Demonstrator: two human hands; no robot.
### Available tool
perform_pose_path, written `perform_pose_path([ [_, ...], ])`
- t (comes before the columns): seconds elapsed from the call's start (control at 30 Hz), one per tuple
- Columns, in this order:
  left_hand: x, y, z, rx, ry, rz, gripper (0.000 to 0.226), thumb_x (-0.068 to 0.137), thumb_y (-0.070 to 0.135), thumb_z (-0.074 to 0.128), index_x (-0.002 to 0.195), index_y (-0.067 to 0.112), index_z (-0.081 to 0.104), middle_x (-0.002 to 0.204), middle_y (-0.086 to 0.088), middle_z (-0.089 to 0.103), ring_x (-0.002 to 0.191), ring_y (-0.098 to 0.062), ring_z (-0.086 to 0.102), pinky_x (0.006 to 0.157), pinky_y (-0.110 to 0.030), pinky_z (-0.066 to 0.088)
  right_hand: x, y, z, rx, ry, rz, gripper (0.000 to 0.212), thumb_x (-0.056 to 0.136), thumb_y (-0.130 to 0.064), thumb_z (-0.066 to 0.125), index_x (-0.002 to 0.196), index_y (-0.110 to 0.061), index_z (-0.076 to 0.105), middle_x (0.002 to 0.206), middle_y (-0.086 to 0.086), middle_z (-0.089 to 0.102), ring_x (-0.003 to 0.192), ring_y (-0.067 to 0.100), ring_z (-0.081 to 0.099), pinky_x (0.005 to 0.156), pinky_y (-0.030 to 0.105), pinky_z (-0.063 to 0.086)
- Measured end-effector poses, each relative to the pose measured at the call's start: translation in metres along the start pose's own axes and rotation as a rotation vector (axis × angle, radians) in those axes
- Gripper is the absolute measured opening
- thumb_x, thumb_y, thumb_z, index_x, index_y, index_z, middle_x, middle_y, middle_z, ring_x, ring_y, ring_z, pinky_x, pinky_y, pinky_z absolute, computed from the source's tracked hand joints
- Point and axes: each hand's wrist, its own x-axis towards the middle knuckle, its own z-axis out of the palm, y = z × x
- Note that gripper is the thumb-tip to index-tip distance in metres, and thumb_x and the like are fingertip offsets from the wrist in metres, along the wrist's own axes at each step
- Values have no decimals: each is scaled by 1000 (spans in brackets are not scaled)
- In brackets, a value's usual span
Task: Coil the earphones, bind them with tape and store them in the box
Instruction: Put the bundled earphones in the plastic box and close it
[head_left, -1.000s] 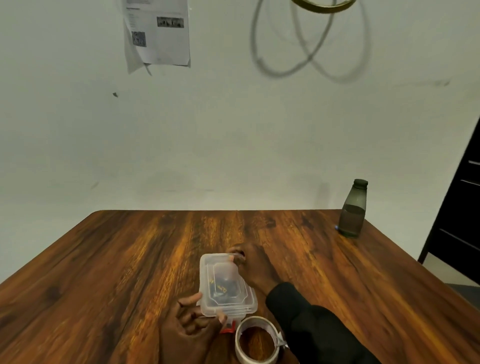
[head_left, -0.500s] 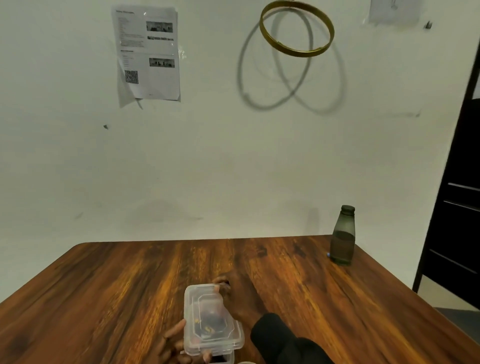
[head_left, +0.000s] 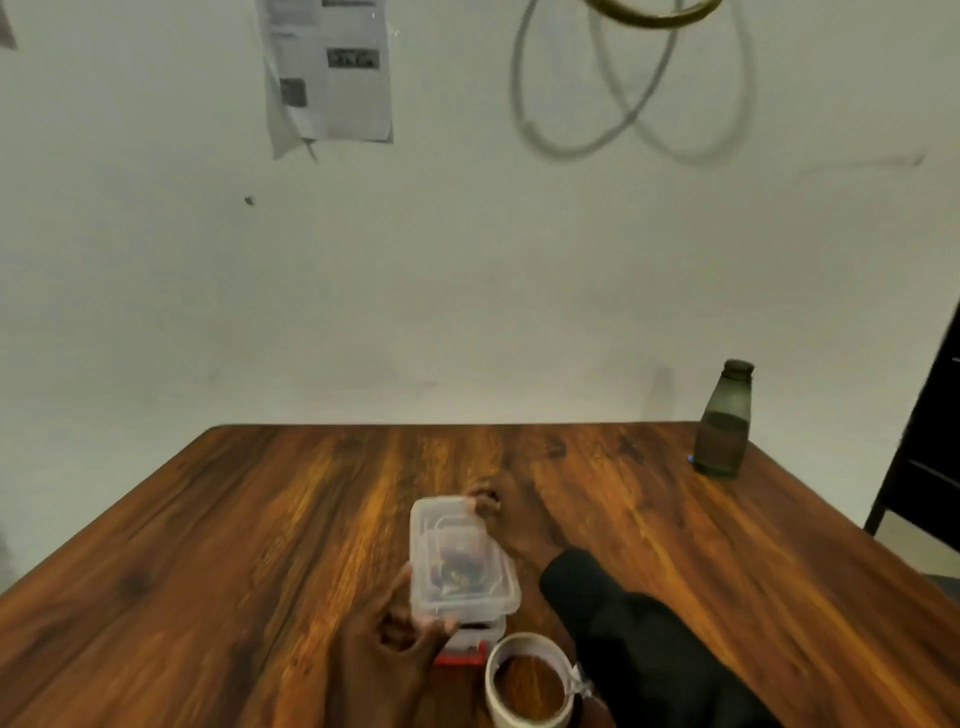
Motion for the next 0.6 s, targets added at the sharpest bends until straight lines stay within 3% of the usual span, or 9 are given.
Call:
perform_pose_path([
  [0.07,-3,-5,0,33,-11,-33,64,63,8,96,111,39,68,77,5,77,66,-9,72,58,-22,58,1,5,3,14,12,-6,27,98,-7,58,84,-25,73,95,2,74,87,15,71,80,27,59],
  [0.13,-9,1,-3,17,-24,-84,51,70,19,93,111,37,69,73,5,75,68,-11,72,62,-22,58,2,8,5,15,19,-4,24,98,-6,59,89,-21,75,97,1,73,90,16,70,82,27,60],
  [0.2,-13,8,2,-8,-63,-158,42,78,24,87,113,30,65,79,7,74,75,-5,71,69,-16,57,3,11,7,-9,25,2,18,98,-7,62,93,-13,78,98,2,74,88,13,69,80,22,59],
  [0.27,-18,6,6,-12,-71,-169,43,82,23,84,115,33,58,88,11,70,73,7,67,66,-7,52,4,12,10,-40,18,23,17,99,-9,62,98,-11,79,100,3,75,86,9,68,75,12,53],
  [0.33,-20,6,8,-17,-78,-202,44,83,23,82,121,27,61,99,5,72,73,9,66,67,-4,51,5,16,14,-57,18,40,17,99,-9,62,100,-12,79,101,2,76,88,10,69,73,11,53],
  [0.4,-19,1,10,24,-65,-217,53,81,35,80,129,22,62,112,0,74,86,1,68,77,-12,56,5,20,17,-63,21,61,17,98,-10,63,99,-13,80,101,2,77,89,11,70,73,13,55],
  [0.5,-16,-10,11,100,-7,-166,64,79,52,78,135,29,58,126,3,67,105,-9,67,97,-35,56,5,23,19,-70,22,108,15,98,-10,65,93,-13,79,98,3,75,87,12,69,75,16,56],
  [0.6,-14,-27,9,130,-28,-132,72,78,73,66,136,30,60,138,5,62,115,-2,66,104,-37,54,2,27,22,-64,-19,134,14,98,-12,65,88,-13,75,96,7,74,88,18,69,81,27,61],
])
